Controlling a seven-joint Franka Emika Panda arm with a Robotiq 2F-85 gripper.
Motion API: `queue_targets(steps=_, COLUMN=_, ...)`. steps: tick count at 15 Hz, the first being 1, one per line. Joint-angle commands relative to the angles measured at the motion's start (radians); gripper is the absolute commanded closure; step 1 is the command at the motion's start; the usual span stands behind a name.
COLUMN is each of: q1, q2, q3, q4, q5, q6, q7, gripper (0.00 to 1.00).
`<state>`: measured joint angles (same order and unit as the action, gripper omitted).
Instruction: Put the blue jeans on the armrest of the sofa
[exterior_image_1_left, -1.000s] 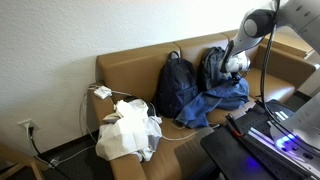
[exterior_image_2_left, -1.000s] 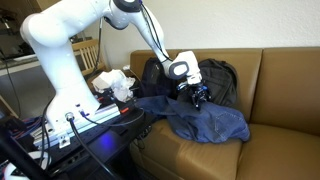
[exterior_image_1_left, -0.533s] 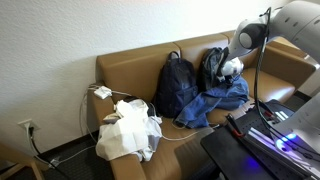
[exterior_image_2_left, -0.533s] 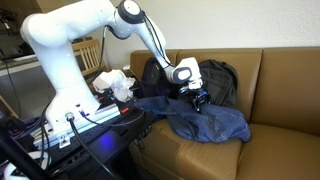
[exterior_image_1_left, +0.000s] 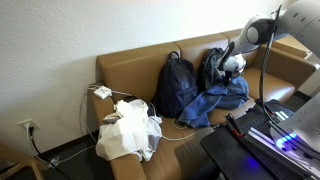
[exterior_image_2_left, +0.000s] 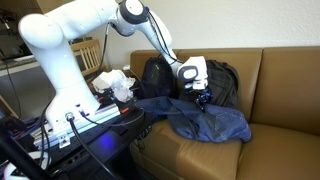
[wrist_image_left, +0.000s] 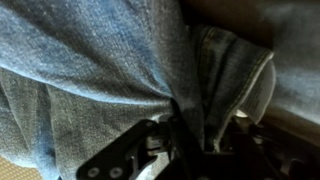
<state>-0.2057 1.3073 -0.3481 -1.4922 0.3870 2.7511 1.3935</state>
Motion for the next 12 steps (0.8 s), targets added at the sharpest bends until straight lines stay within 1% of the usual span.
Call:
queue_targets(steps=1, q1=-0.145, q2=-0.206, q3=0.108, q4=-0.115, q5=0.026, q6=-0.019, q7=-0.129, gripper=0.95)
queue_targets(steps=2, q1=-0.174, q2=-0.249, q3=0.133, q4=-0.146, q5=0.037, q6=-0.005, q7=-0.171, gripper=0.95)
queue_targets(steps=3, q1=-0.211, q2=-0.301, q3=0.168, q4=-0.184, q5=0.046, q6=-0.001, q7=-0.240, gripper=0.97)
queue_targets(steps=4, q1=-0.255, q2=-0.349, q3=0.208, q4=-0.212, q5=0.055, q6=-0.001, q7=-0.322, gripper=0.95)
queue_targets(steps=7, q1=-0.342, q2=-0.505, q3=0.301, q4=-0.349, q5=0.091, q6=0.014, q7=-0.538, gripper=0.95)
queue_targets(steps=10, q1=-0.477, q2=-0.657, q3=0.444, q4=-0.493, q5=0.145, q6=0.061, q7=-0.751, gripper=0.95)
queue_targets(steps=11, q1=-0.531, q2=-0.706, q3=0.504, q4=-0.534, q5=0.187, q6=0.058, q7=-0.821, gripper=0.95)
queue_targets(steps=12, q1=-0.584, q2=-0.755, q3=0.561, q4=-0.565, q5=0.236, q6=0.011, q7=-0.867, gripper=0.95)
